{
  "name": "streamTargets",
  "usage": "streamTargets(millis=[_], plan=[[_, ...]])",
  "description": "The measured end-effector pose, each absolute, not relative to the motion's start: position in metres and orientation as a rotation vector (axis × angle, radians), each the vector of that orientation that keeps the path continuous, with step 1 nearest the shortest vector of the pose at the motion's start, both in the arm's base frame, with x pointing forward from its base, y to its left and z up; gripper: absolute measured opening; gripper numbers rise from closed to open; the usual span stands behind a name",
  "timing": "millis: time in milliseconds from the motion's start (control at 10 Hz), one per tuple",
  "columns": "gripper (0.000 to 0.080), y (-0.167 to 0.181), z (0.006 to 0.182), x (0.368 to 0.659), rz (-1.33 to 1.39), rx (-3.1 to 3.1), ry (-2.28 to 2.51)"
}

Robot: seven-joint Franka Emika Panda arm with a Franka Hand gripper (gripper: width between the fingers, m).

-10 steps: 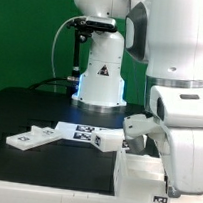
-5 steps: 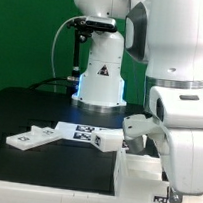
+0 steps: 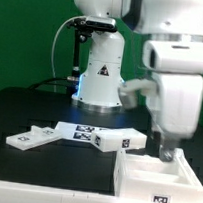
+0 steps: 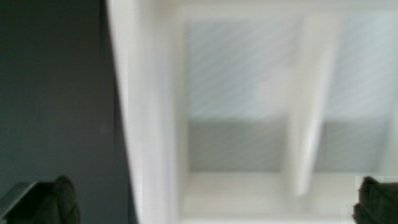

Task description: Assemble cabinet

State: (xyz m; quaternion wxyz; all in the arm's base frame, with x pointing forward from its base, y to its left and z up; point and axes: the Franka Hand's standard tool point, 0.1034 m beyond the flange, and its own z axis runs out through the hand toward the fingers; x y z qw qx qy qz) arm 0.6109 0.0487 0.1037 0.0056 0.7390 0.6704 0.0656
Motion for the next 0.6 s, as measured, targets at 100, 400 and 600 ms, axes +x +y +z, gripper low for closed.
streamTargets(millis=[100,400,600], plan=[[0.0797,0.037,0.104,0.596,0.198,2.357,2.049],[0.0796,0.041,0.100,0.600,0.192,2.349,2.065],[0.0796,0.029,0.089,0.590,0.214,2.390,2.003]])
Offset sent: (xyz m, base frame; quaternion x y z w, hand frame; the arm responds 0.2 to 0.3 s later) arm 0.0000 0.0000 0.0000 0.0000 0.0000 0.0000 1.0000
